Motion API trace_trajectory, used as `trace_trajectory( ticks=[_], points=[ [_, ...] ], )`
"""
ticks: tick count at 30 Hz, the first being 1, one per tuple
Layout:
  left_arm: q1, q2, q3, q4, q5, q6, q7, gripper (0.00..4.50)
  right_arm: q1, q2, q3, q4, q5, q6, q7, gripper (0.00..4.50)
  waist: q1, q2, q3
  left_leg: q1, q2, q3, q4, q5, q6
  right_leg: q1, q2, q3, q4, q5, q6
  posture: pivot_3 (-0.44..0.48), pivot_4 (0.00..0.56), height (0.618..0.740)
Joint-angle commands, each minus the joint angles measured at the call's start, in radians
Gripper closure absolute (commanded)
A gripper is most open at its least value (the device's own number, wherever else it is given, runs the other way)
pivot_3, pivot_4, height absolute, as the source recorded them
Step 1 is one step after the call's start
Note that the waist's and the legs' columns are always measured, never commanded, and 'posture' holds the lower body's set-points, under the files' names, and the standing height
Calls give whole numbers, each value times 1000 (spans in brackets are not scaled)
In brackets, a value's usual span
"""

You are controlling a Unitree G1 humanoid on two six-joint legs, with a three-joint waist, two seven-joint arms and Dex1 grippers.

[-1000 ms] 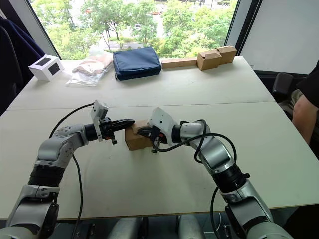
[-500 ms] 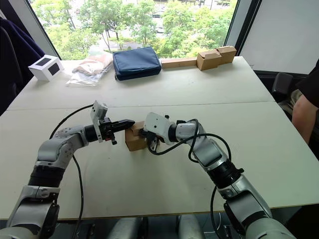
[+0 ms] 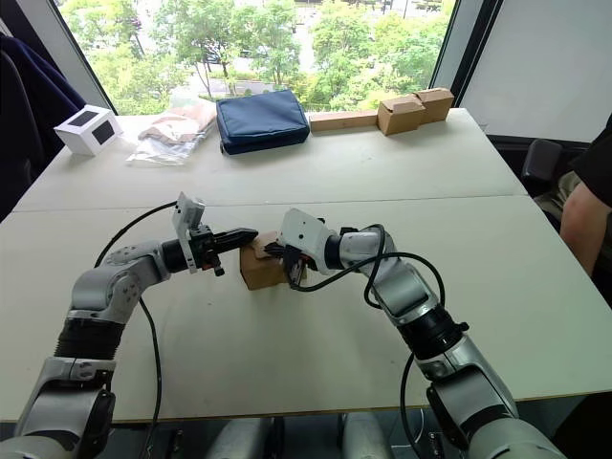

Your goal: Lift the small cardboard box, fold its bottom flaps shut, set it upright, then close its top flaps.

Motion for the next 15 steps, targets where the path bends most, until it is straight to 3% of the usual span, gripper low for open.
trace_trajectory(
  ticks=[1, 10, 15],
  points=[
    [-26, -3, 40, -13, -36, 18, 9, 4465, 7, -22, 12, -57, -5, 1, 18, 4500, 0, 0, 0, 0, 0, 0, 0, 0, 0, 0, 0, 0, 0, 0, 0, 0, 150, 740],
    [-17, -7, 39, -49, -55, 52, 21, 4465, -12, -10, 43, 1, -83, -43, -33, 4500, -1, 0, 0, 0, 0, 0, 0, 0, 0, -1, 0, 0, 0, 0, 0, 0, 150, 740],
    [-9, -4, 30, -58, -45, 52, 24, 4465, -5, 18, -12, -49, 17, 5, 4, 4500, -1, 0, 0, 0, 0, 0, 0, 0, 0, 0, 0, 0, 0, 0, 0, 0, 150, 740]
  ],
)
